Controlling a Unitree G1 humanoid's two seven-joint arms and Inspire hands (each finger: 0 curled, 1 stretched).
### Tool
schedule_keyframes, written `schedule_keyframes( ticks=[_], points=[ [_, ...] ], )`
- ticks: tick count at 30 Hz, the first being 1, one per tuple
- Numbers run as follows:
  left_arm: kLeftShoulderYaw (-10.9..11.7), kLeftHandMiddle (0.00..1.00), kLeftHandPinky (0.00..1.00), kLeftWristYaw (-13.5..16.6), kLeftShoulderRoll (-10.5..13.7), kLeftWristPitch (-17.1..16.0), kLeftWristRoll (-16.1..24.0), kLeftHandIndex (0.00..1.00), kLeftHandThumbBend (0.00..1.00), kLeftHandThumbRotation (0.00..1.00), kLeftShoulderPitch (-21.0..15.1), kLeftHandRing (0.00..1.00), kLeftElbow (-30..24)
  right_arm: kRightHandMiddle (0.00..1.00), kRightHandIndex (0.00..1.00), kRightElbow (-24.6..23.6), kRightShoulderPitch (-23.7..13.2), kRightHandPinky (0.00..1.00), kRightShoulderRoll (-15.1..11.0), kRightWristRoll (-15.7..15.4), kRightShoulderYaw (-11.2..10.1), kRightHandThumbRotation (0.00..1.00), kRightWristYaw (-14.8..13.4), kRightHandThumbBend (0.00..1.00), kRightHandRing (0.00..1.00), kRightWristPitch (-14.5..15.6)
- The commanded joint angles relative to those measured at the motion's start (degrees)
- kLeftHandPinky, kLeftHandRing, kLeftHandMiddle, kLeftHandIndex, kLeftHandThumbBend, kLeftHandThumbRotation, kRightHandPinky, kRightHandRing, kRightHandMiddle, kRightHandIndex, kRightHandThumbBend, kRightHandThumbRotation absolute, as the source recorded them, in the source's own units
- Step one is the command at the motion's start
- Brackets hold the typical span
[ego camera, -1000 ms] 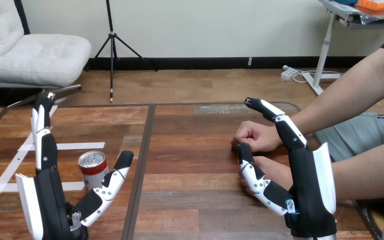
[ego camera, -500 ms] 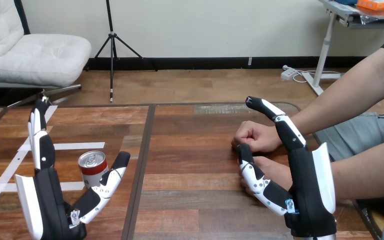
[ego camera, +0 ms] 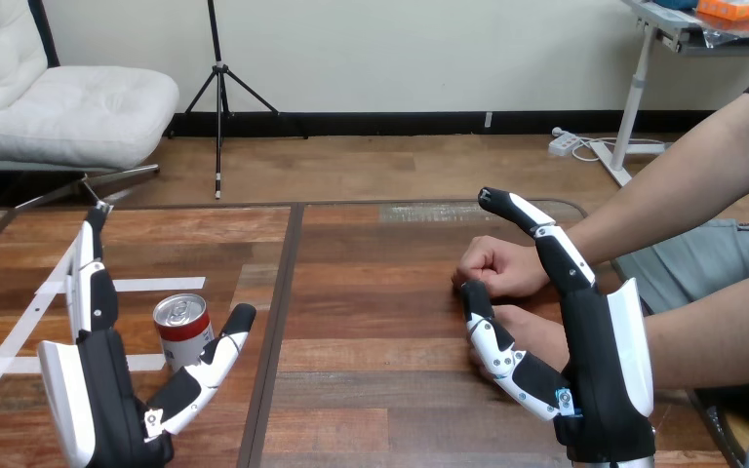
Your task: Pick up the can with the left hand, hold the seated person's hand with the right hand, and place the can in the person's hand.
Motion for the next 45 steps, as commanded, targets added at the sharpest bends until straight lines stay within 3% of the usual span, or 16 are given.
schedule_keyframes(
  ticks=[1, 27, 45],
  points=[
    [-1.0, 0.92, 0.89, 1.2, 2.2, 0.6, 1.0, 0.92, 0.77, 0.15, -5.0, 0.92, 1.6, 0.82, 0.82, -0.9, -2.2, 0.89, -0.1, 0.1, -0.7, 0.0, -0.6, 0.27, 0.85, -1.0],
    [-2.2, 0.87, 0.79, 1.3, 6.2, 6.5, -1.5, 0.86, 0.78, 0.14, -11.0, 0.84, 9.3, 0.82, 0.81, -0.5, -2.5, 0.89, -0.1, 0.0, -0.8, 0.0, -0.8, 0.27, 0.84, -1.4],
    [-3.4, 0.86, 0.79, 3.0, 8.0, 7.1, -2.4, 0.85, 0.8, 0.12, -14.2, 0.85, 15.4, 0.81, 0.81, -0.9, -2.1, 0.88, -0.1, 0.2, -0.7, 0.0, -0.5, 0.27, 0.83, -0.9]
  ],
)
